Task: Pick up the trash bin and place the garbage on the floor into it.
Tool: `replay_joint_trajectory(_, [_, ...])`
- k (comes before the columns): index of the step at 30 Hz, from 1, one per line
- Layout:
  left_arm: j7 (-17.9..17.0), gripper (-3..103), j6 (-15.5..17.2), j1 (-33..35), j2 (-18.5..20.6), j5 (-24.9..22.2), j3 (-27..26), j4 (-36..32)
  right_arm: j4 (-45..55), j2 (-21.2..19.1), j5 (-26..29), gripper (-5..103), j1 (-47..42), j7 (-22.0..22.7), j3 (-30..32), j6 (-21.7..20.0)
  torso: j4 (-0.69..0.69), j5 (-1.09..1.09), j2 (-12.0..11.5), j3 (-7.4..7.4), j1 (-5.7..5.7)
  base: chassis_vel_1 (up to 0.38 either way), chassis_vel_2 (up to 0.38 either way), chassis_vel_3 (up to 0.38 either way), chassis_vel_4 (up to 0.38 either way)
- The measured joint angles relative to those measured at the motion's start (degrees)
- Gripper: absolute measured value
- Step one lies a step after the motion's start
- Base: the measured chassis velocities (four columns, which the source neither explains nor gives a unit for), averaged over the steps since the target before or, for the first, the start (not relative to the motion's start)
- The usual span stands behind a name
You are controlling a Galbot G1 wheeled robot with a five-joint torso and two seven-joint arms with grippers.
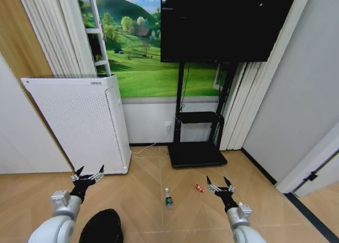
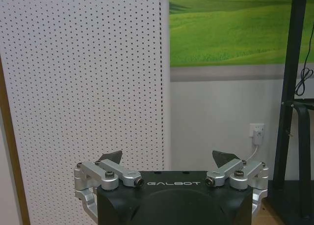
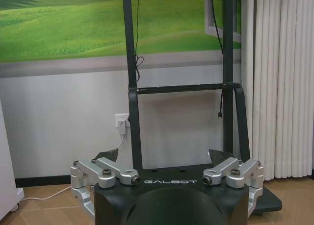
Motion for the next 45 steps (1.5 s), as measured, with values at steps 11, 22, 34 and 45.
replay_joint_trajectory(11, [0.29,100,0.01,-0.65,-0.1,-0.08,0.32,1.02,-0.12,-0.02,0.11,100,0.31,0.39,-0.02,-0.2,0.0,0.0,-2.73,-1.66,-1.08,0.0,0.0,0.0,0.0])
replay_joint_trajectory(22, [-0.69,100,0.01,-0.83,-0.83,-0.49,-0.15,1.72,0.27,0.23,0.49,100,0.28,1.32,-0.02,-0.95,0.0,0.0,-4.55,-2.79,-1.76,0.0,0.0,0.0,0.0])
replay_joint_trajectory(34, [-1.33,100,0.06,-0.8,-1.86,-1.15,-0.61,2.51,1.16,0.95,0.85,100,-0.7,3.22,0.83,-1.9,0.0,0.0,-8.01,-4.99,-3.02,0.0,0.0,0.0,0.0])
replay_joint_trajectory(45, [-1.74,100,0.26,-0.5,-2.4,-1.19,-0.29,2.27,3.27,1.56,2.07,100,-1.49,6.0,1.78,-2.65,0.0,0.0,-10.78,-6.74,-4.04,0.0,0.0,0.0,0.0])
